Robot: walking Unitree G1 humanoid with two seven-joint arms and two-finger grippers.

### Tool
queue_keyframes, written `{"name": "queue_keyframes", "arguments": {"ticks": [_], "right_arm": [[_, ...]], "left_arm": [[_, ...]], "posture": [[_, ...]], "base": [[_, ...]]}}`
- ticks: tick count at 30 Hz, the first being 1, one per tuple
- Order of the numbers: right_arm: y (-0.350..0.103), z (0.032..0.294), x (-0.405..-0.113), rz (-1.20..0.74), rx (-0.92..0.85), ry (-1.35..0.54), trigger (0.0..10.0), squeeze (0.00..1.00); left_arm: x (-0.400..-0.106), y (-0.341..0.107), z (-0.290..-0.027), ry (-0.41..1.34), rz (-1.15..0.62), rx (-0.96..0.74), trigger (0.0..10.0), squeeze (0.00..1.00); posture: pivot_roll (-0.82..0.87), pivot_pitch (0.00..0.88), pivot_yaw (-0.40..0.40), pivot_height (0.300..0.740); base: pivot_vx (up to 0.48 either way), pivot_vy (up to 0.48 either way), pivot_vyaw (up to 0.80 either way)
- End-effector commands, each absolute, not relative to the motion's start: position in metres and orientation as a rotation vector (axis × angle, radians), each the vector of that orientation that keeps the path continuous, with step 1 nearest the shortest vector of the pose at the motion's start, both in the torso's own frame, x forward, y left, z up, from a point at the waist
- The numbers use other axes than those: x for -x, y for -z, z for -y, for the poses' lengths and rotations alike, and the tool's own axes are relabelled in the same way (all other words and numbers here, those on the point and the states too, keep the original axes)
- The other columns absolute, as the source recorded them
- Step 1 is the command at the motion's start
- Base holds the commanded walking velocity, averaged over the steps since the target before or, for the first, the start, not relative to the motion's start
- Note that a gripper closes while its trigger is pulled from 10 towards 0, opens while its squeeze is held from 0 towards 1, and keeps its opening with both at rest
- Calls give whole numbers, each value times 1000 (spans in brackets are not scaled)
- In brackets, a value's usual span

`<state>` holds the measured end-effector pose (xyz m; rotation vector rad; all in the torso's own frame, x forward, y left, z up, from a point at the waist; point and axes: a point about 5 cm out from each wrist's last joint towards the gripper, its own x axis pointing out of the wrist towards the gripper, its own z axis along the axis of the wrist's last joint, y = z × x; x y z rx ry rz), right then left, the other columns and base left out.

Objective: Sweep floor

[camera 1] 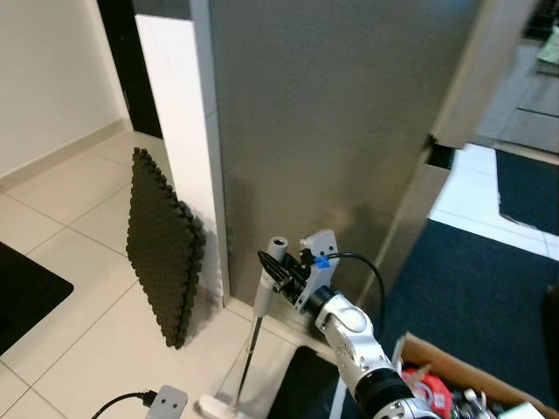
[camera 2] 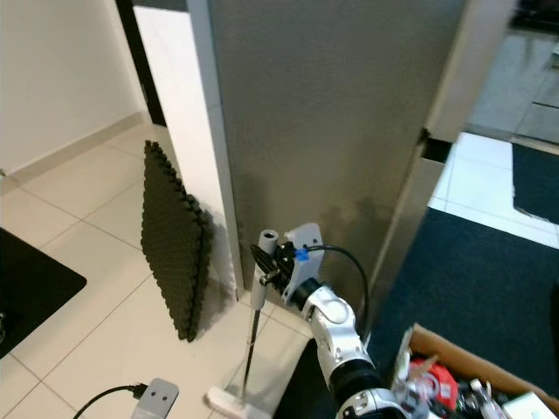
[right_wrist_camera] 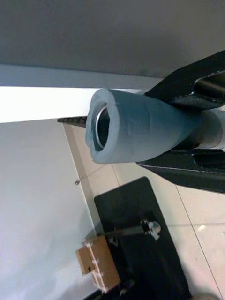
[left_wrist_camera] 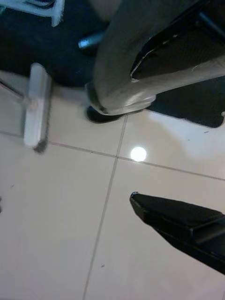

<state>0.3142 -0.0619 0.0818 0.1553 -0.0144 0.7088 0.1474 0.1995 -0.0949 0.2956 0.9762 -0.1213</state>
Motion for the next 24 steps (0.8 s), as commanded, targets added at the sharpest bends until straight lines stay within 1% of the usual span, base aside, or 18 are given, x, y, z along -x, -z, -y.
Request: {"name": "queue_keyframes", "arguments": {"ticks": [1, 5, 9, 21, 24], "right_arm": [[-87, 59, -315, 35, -141, -719, 10000, 0], [-87, 57, -315, 35, -131, -723, 10000, 0], [-85, 54, -317, 16, -79, -712, 10000, 0], [-84, 55, -320, -2, -56, -673, 10000, 0], [-77, 56, -319, -52, -22, -665, 10000, 0]], "left_arm": [[-143, 97, -201, 120, -995, -298, 10000, 0], [-142, 97, -201, 118, -996, -296, 10000, 0], [-141, 97, -200, 113, -996, -290, 10000, 0], [-139, 98, -199, 101, -1000, -278, 10000, 0], [-135, 100, -199, 77, -1017, -267, 10000, 0]], "posture": [[45, 0, -53, 740], [48, 0, -55, 740], [51, 0, -56, 740], [59, 0, -66, 740], [61, 0, -71, 740]], "base": [[465, 0, 0], [465, 0, 0], [465, 0, 0], [464, 0, 0], [0, 0, 0]]}}
